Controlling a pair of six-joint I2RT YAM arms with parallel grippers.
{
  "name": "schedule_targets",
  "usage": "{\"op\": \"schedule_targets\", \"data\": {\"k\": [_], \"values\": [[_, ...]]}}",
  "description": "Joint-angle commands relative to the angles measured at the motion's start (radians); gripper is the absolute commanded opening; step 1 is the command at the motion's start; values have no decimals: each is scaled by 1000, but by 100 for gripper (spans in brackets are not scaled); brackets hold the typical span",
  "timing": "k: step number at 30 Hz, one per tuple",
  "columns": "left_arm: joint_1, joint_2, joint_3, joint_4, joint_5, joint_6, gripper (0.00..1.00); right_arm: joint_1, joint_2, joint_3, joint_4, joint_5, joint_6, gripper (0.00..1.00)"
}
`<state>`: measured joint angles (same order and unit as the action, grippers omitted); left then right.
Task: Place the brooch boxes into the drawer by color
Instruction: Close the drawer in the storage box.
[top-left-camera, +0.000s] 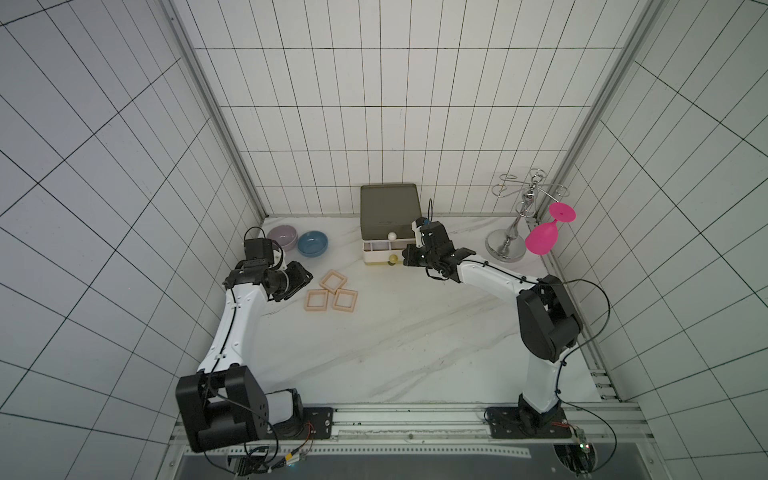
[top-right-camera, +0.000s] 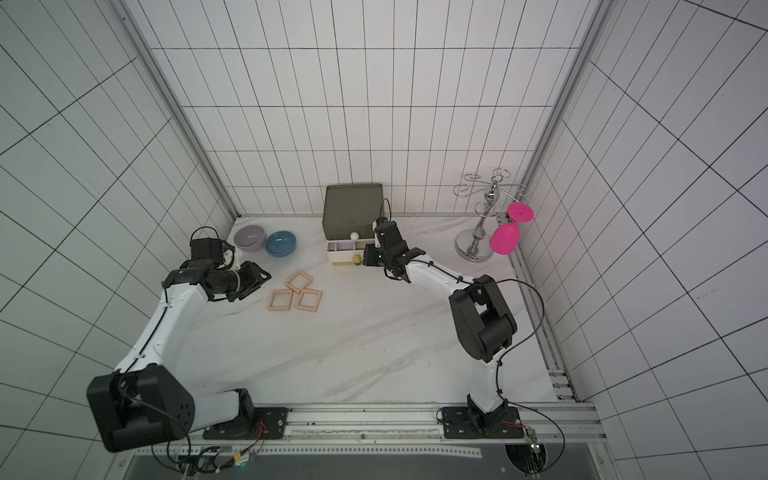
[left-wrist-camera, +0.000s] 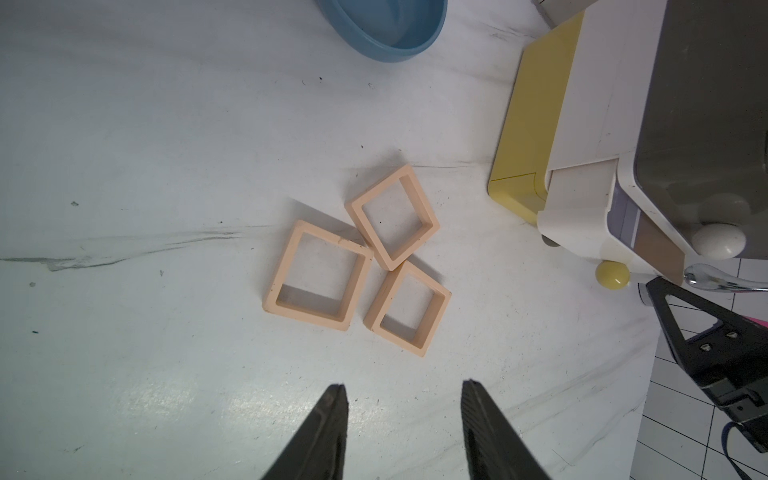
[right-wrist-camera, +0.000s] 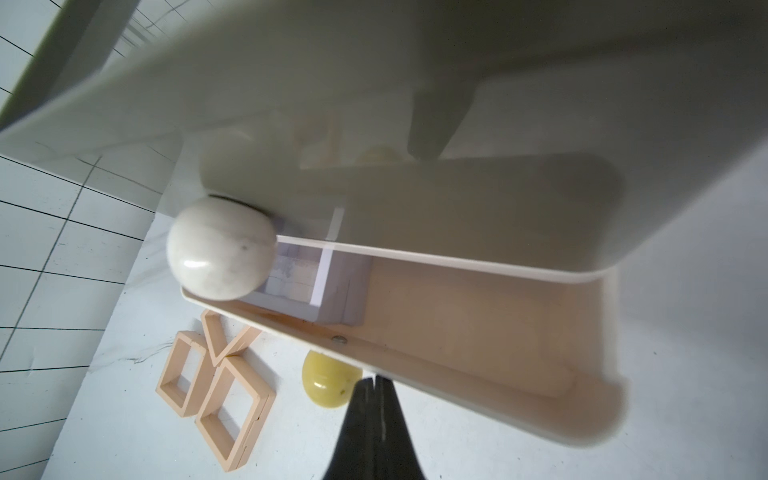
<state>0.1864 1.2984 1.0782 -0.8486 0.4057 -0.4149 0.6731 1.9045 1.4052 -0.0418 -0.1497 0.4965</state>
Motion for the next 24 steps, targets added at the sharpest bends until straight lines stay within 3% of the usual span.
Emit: {"op": "schedule_targets", "data": {"k": [1,8,11,15,24], "values": [[4,10,-10,20,9,21,48,-19,-59,-18,66,-34,5,0],[4,14,-18,38,30,15,48,-118,-303,-331,316,-282,162,0],[4,13,-23,44,35,8,48,-163,-341,-384,327,-349,175,0],[4,12,-33,57,45,-5,48,-192,-312,-374,308,-399,172,0],[4,19,-47,73,60,-11,48,-201,-155,-326,402,-384,222,0]]}}
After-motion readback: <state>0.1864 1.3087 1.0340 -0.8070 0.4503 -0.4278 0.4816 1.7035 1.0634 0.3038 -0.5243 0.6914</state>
